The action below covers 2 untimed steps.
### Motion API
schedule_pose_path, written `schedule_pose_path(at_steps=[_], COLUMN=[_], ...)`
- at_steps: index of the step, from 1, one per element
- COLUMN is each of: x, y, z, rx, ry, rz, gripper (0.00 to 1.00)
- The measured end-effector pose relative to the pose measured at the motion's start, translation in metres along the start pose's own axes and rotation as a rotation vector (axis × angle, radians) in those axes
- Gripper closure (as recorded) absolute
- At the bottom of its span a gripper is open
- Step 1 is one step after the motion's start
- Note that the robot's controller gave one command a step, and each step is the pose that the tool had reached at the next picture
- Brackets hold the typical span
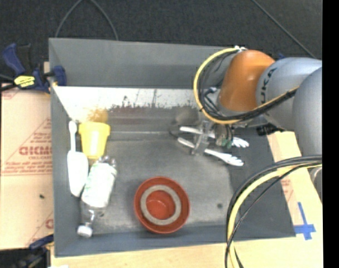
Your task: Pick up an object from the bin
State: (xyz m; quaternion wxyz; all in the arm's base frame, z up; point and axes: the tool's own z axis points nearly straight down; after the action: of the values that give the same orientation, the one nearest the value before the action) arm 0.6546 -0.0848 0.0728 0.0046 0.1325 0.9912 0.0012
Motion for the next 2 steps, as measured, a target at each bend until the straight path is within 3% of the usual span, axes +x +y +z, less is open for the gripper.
schedule_pose_path(at_steps=[1,2], x=[0.0,0.003], y=[0.0,-0.001], z=[0.0,-0.023], rx=[0.0,0.001], ry=[0.0,0.01], rz=[0.0,0.001], gripper=[1.0,1.0])
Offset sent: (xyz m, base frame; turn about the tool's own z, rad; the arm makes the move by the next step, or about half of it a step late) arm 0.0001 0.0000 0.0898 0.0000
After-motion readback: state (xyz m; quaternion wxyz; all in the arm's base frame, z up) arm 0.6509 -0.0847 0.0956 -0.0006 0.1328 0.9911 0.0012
